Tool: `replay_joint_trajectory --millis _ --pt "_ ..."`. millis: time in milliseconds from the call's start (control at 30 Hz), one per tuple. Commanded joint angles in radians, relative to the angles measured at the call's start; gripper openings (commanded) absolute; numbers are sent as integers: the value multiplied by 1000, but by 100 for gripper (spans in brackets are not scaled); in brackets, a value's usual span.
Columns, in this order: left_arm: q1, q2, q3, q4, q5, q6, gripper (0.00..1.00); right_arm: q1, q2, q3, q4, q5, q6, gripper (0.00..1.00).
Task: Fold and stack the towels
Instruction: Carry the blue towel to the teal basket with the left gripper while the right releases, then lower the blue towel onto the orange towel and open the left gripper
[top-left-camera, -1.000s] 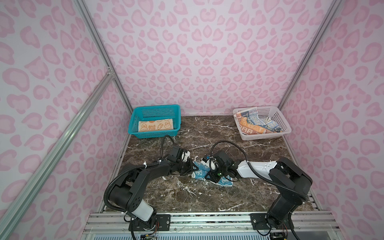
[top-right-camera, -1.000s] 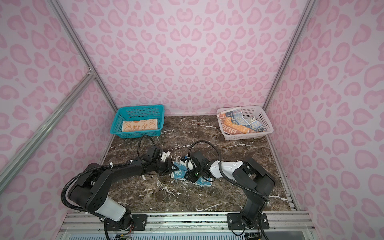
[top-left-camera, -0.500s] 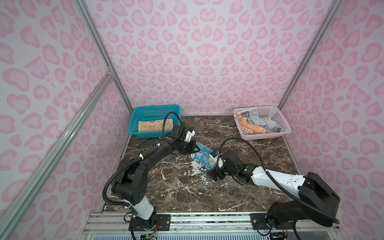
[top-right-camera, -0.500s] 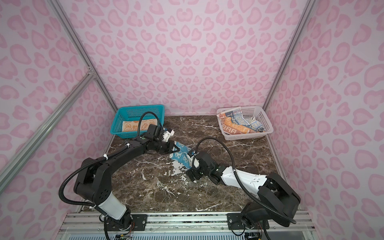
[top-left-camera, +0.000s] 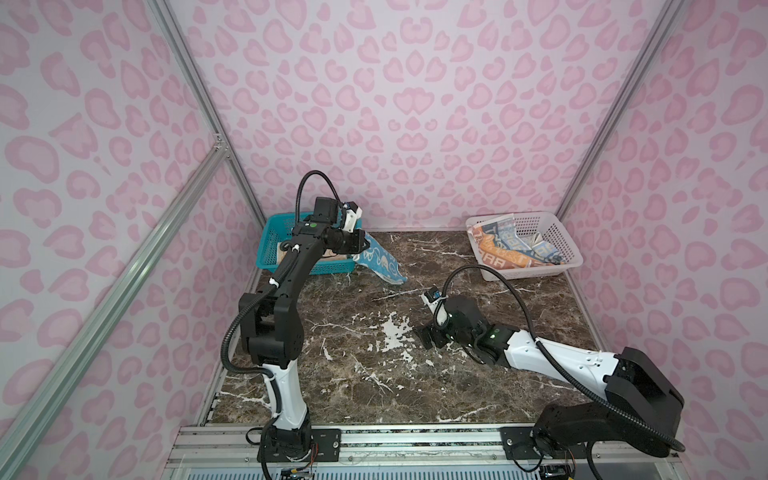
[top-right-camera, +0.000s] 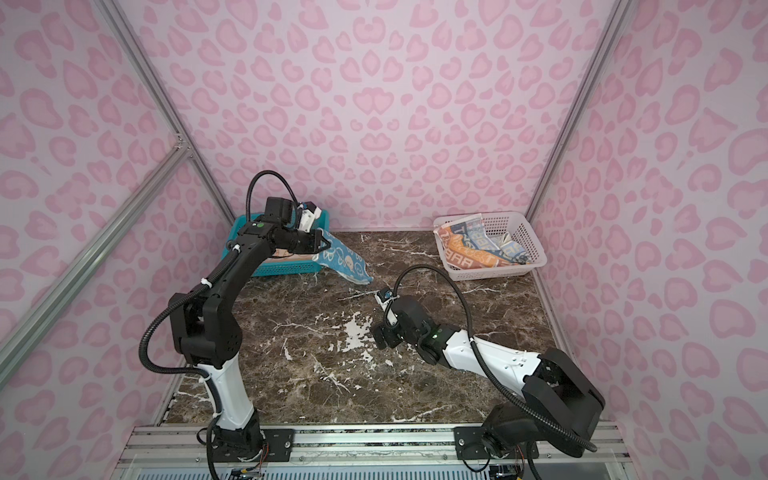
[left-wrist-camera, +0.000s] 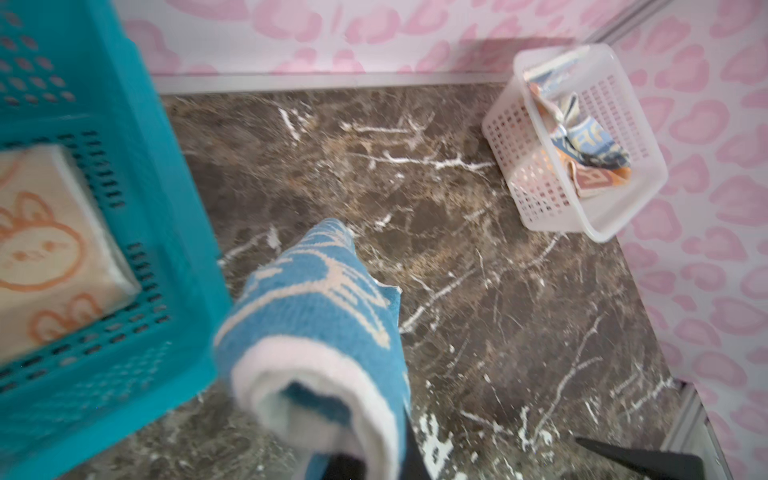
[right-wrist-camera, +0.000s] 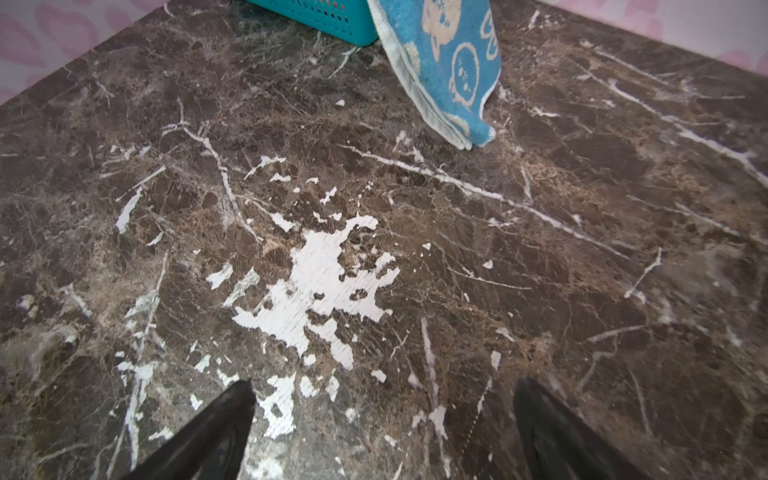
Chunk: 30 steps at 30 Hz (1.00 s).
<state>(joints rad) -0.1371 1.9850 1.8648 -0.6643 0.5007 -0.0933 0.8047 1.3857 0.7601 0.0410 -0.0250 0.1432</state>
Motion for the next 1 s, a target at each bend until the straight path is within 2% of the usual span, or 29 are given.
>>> replay_joint_trajectory --millis 0,500,767,967 --pt "45 57 74 -2 18 21 3 0 11 17 93 31 17 99" --pt "284 232 297 -1 42 34 3 -1 75 91 75 -17 10 99" --pt "395 378 332 -63 68 51 3 1 81 110 46 -17 -1 99" --pt "425 486 429 -139 -18 89 3 1 78 133 10 -8 -18 99"
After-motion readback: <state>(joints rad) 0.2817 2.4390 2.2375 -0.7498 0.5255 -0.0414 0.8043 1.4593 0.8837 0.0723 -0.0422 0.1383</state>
